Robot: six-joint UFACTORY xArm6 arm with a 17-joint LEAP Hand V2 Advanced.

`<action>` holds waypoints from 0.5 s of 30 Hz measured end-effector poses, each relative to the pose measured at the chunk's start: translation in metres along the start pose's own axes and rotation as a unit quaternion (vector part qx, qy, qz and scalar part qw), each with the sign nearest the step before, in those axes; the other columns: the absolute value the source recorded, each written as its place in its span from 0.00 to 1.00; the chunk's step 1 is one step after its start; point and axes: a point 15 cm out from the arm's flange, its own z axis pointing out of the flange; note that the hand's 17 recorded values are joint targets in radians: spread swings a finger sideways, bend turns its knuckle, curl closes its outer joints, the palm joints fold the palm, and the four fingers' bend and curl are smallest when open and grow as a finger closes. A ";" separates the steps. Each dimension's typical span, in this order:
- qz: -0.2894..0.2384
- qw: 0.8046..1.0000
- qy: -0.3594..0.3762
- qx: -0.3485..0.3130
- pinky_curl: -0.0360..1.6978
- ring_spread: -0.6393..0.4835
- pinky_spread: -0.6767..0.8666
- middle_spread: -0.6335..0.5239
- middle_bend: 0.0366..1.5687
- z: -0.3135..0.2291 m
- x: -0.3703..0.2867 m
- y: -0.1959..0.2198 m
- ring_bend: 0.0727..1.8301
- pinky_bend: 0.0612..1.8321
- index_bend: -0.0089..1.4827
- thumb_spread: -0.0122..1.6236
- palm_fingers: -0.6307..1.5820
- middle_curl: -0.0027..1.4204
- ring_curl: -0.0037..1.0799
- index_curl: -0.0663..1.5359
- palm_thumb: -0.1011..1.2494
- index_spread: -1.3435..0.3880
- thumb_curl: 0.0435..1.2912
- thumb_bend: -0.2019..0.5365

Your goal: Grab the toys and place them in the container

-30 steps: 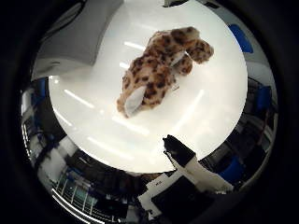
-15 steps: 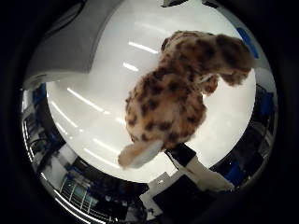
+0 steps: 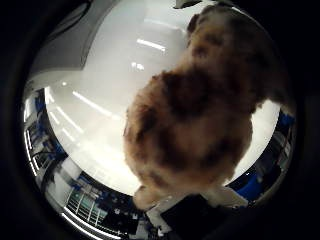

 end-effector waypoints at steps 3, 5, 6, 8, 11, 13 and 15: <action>-0.002 1.000 -0.003 -0.003 0.17 0.46 0.58 0.37 0.16 0.002 -0.004 0.003 0.22 0.18 0.13 0.60 0.53 0.23 0.27 0.23 0.63 0.51 0.25 0.24; 0.000 1.000 -0.004 -0.005 0.16 0.35 0.44 0.32 0.24 0.003 -0.002 0.007 0.31 0.21 0.10 0.60 0.66 0.27 0.30 0.22 0.64 0.52 0.26 0.24; 0.002 1.000 -0.003 -0.005 0.17 0.32 0.35 0.30 0.28 0.002 -0.001 0.009 0.36 0.25 0.11 0.60 0.72 0.29 0.34 0.22 0.65 0.52 0.26 0.24; 0.007 1.000 -0.002 -0.006 0.19 0.28 0.18 0.28 0.34 0.002 0.003 0.014 0.41 0.34 0.12 0.60 0.79 0.33 0.38 0.22 0.66 0.53 0.27 0.24; 0.014 1.000 0.001 -0.006 0.22 0.28 0.09 0.29 0.47 -0.001 0.010 0.023 0.48 0.40 0.21 0.60 0.87 0.40 0.44 0.28 0.66 0.53 0.28 0.24; 0.017 1.000 0.002 -0.007 0.25 0.30 0.09 0.31 0.56 -0.002 0.013 0.027 0.53 0.45 0.32 0.60 0.88 0.44 0.48 0.34 0.67 0.54 0.28 0.24; 0.021 1.000 0.003 -0.006 0.29 0.32 0.13 0.34 0.63 -0.005 0.018 0.033 0.58 0.53 0.43 0.60 0.88 0.47 0.52 0.40 0.68 0.56 0.29 0.25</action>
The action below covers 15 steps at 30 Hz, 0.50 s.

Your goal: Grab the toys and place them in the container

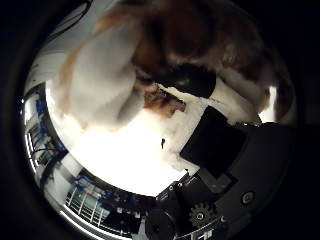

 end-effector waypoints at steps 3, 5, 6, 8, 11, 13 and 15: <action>0.007 1.000 0.001 0.001 0.35 0.34 0.19 0.37 0.72 -0.006 0.006 0.009 0.65 0.63 0.56 0.60 0.86 0.51 0.57 0.47 0.69 0.59 0.31 0.25; 0.016 1.000 -0.006 -0.003 0.38 0.35 0.23 0.39 0.77 -0.009 0.007 0.021 0.69 0.68 0.63 0.60 0.83 0.53 0.60 0.51 0.73 0.60 0.33 0.26; 0.019 1.000 -0.010 -0.006 0.40 0.36 0.24 0.40 0.79 -0.010 0.008 0.027 0.70 0.69 0.65 0.59 0.82 0.54 0.62 0.52 0.75 0.61 0.34 0.26; 0.025 0.999 -0.026 -0.012 0.43 0.36 0.27 0.41 0.83 -0.012 0.005 0.039 0.72 0.71 0.68 0.59 0.80 0.55 0.64 0.54 0.79 0.62 0.36 0.27; 0.029 0.997 -0.073 -0.025 0.46 0.36 0.29 0.43 0.86 -0.020 -0.009 0.058 0.73 0.72 0.70 0.58 0.79 0.55 0.67 0.56 0.84 0.64 0.40 0.27; 0.028 0.993 -0.113 -0.028 0.48 0.36 0.30 0.44 0.87 -0.027 -0.024 0.067 0.73 0.72 0.71 0.57 0.78 0.54 0.68 0.56 0.86 0.64 0.42 0.26; 0.028 0.988 -0.151 -0.026 0.51 0.36 0.31 0.45 0.88 -0.042 -0.035 0.074 0.73 0.71 0.72 0.56 0.78 0.54 0.70 0.57 0.87 0.65 0.45 0.26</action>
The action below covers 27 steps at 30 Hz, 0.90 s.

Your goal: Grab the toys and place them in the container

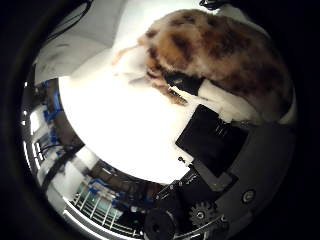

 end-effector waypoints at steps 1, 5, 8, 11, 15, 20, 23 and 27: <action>-0.001 1.000 -0.008 0.004 0.51 0.36 0.31 0.45 0.88 -0.011 -0.001 0.004 0.73 0.71 0.72 0.56 0.78 0.54 0.70 0.57 0.87 0.65 0.45 0.25; 0.013 1.000 -0.010 0.009 0.56 0.36 0.32 0.45 0.89 -0.057 0.008 0.027 0.73 0.69 0.72 0.54 0.77 0.53 0.72 0.57 0.87 0.65 0.50 0.25; 0.023 1.000 -0.006 0.009 0.58 0.36 0.32 0.45 0.90 -0.086 0.010 0.045 0.73 0.68 0.72 0.53 0.77 0.52 0.73 0.58 0.87 0.65 0.52 0.25; 0.032 0.999 0.001 0.014 0.61 0.36 0.33 0.45 0.90 -0.116 0.014 0.061 0.72 0.67 0.72 0.52 0.77 0.52 0.74 0.58 0.86 0.65 0.54 0.25; 0.045 0.999 0.011 0.021 0.64 0.36 0.33 0.44 0.90 -0.152 0.018 0.075 0.72 0.65 0.72 0.51 0.77 0.51 0.75 0.58 0.86 0.65 0.55 0.25; 0.057 0.997 0.026 0.039 0.68 0.36 0.32 0.44 0.90 -0.205 0.022 0.088 0.72 0.63 0.72 0.50 0.78 0.51 0.76 0.59 0.85 0.65 0.57 0.25; 0.060 0.996 0.030 0.057 0.69 0.36 0.32 0.44 0.90 -0.235 0.018 0.092 0.72 0.62 0.71 0.50 0.78 0.51 0.77 0.59 0.85 0.65 0.58 0.25; 0.064 0.994 0.040 0.081 0.71 0.36 0.32 0.44 0.90 -0.268 0.017 0.089 0.71 0.61 0.70 0.49 0.78 0.51 0.77 0.59 0.85 0.65 0.59 0.25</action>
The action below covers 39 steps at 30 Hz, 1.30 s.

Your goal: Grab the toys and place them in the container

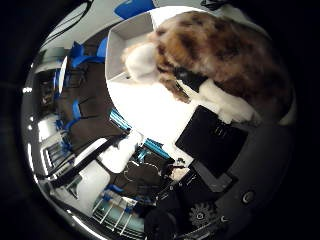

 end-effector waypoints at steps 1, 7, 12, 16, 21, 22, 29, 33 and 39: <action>-0.004 1.000 0.003 0.007 0.71 0.36 0.32 0.44 0.90 -0.006 -0.001 -0.007 0.71 0.61 0.70 0.49 0.78 0.51 0.77 0.60 0.85 0.65 0.59 0.25; -0.005 0.999 0.016 0.036 0.72 0.36 0.32 0.44 0.90 -0.028 -0.016 -0.044 0.71 0.60 0.69 0.48 0.78 0.51 0.78 0.60 0.85 0.65 0.60 0.25; -0.010 0.998 0.021 0.061 0.73 0.36 0.31 0.44 0.90 -0.043 -0.040 -0.073 0.71 0.59 0.69 0.47 0.78 0.51 0.78 0.61 0.85 0.65 0.61 0.25; -0.012 0.995 0.007 0.100 0.73 0.36 0.31 0.44 0.90 -0.059 -0.075 -0.108 0.70 0.59 0.69 0.47 0.78 0.50 0.78 0.61 0.85 0.65 0.61 0.25; -0.017 0.988 -0.015 0.151 0.74 0.35 0.31 0.44 0.89 -0.079 -0.112 -0.143 0.70 0.59 0.68 0.45 0.78 0.50 0.78 0.61 0.84 0.65 0.62 0.25; -0.018 0.987 -0.020 0.157 0.74 0.35 0.31 0.44 0.89 -0.082 -0.120 -0.149 0.70 0.59 0.68 0.45 0.78 0.50 0.78 0.61 0.84 0.65 0.62 0.25; -0.033 0.985 -0.035 0.166 0.74 0.35 0.31 0.44 0.89 -0.089 -0.166 -0.179 0.70 0.58 0.68 0.45 0.79 0.50 0.79 0.61 0.81 0.65 0.62 0.24; -0.036 0.986 -0.055 0.156 0.73 0.35 0.30 0.45 0.89 -0.078 -0.183 -0.194 0.70 0.58 0.69 0.53 0.79 0.50 0.78 0.61 0.73 0.64 0.59 0.23; -0.029 0.986 -0.072 0.145 0.60 0.36 0.23 0.42 0.79 -0.057 -0.186 -0.212 0.68 0.52 0.53 0.65 0.80 0.46 0.67 0.56 0.65 0.63 0.50 0.24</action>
